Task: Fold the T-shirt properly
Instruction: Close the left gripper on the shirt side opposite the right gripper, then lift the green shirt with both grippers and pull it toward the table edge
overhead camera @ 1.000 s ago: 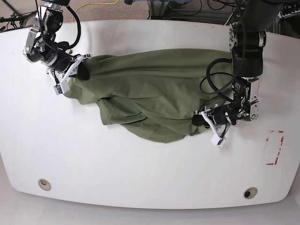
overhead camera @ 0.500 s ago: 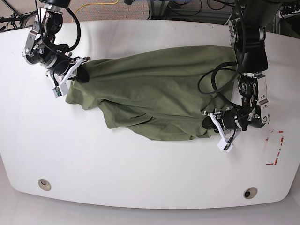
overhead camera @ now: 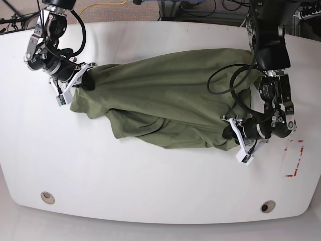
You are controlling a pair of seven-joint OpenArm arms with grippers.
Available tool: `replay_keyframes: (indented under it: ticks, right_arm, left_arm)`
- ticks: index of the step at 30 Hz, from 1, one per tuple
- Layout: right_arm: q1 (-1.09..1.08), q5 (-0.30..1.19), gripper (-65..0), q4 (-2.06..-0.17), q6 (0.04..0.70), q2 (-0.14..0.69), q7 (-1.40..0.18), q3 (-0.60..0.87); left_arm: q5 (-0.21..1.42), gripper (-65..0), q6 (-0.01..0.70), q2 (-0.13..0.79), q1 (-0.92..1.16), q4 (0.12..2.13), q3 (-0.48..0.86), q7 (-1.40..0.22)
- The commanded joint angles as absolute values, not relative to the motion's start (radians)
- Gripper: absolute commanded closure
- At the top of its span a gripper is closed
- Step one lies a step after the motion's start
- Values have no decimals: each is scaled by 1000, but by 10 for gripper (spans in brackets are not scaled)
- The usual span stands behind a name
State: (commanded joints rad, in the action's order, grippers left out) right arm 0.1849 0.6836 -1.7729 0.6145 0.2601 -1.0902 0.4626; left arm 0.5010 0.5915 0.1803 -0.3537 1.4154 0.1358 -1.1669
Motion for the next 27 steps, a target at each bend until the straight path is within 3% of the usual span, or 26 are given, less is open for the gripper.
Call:
replay_keyframes:
  ticks: [7, 15, 22, 27]
  right_arm:
    - [185, 684, 0, -1773, 615, 260, -1090, 463]
    - [171, 684, 0, -1773, 615, 260, -1090, 463]
    - [125, 682, 0, -1773, 613, 266, -1092, 463]
    - [94, 682, 0, -1773, 553, 271, -1092, 463]
  left_arm:
    - [506, 0, 595, 206, -349, 1429, 137, -1170]
    - [506, 0, 596, 206, -309, 1592, 191, -1173]
    - [530, 0, 598, 202, -321, 1753, 208, -1270]
    - [665, 0, 633, 209, -338, 1871, 245, -1359]
